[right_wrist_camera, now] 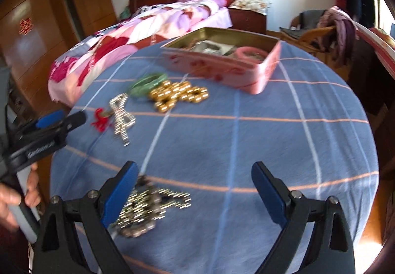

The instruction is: Organize jewelry

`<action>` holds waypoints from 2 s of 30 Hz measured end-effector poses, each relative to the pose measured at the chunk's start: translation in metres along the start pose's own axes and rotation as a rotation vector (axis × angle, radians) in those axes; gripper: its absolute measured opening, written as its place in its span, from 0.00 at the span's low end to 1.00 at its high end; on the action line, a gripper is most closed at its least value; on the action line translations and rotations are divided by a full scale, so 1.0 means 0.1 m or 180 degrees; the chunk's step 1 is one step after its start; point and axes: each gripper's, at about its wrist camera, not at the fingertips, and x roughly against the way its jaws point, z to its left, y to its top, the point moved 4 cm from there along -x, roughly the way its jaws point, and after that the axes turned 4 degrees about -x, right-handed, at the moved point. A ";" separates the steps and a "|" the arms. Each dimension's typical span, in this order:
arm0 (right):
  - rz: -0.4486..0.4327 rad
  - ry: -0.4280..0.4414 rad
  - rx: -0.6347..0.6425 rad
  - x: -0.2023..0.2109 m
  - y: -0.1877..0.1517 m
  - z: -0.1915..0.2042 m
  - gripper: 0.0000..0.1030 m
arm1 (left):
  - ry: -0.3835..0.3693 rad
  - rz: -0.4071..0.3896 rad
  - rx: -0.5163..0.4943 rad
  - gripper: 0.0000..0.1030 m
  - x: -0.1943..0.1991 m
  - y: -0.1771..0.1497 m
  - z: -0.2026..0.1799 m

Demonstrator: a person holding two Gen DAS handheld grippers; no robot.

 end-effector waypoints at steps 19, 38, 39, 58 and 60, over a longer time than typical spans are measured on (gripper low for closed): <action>0.0277 0.0234 0.0181 -0.01 -0.23 0.29 0.41 | 0.0006 -0.0100 0.0077 0.70 0.27 -0.05 0.14; 0.0251 0.0231 0.0291 0.07 -0.26 0.34 0.17 | -0.0030 -0.0148 0.0226 0.70 0.37 -0.09 0.24; 0.0208 0.0255 0.0243 0.11 -0.23 0.32 0.17 | -0.0023 -0.0148 0.0235 0.70 0.38 -0.09 0.25; 0.0350 0.0449 -0.0023 0.09 -0.26 0.14 0.16 | -0.0086 -0.0094 0.0222 0.70 0.32 -0.11 0.21; 0.0336 0.0430 -0.0005 0.08 -0.29 0.16 0.30 | -0.0092 -0.0092 0.0224 0.70 0.32 -0.12 0.21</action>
